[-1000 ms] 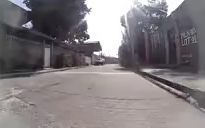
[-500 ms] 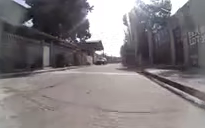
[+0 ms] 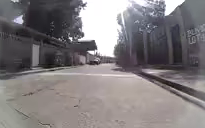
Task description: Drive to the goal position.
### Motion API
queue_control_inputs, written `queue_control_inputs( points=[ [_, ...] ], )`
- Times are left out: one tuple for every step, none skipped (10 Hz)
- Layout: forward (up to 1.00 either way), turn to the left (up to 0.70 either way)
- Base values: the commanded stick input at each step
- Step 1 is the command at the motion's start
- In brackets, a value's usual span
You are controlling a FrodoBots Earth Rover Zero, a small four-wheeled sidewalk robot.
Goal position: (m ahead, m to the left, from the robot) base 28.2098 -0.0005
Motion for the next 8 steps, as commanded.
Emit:
queue_control_inputs(
  points=[
    [1.00, -0.01],
    [1.00, -0.05],
    [1.00, -0.36],
    [1.00, -0.39],
    [1.00, -0.39],
    [1.00, -0.39],
    [1.00, -0.39],
    [1.00, -0.35]
  ],
)
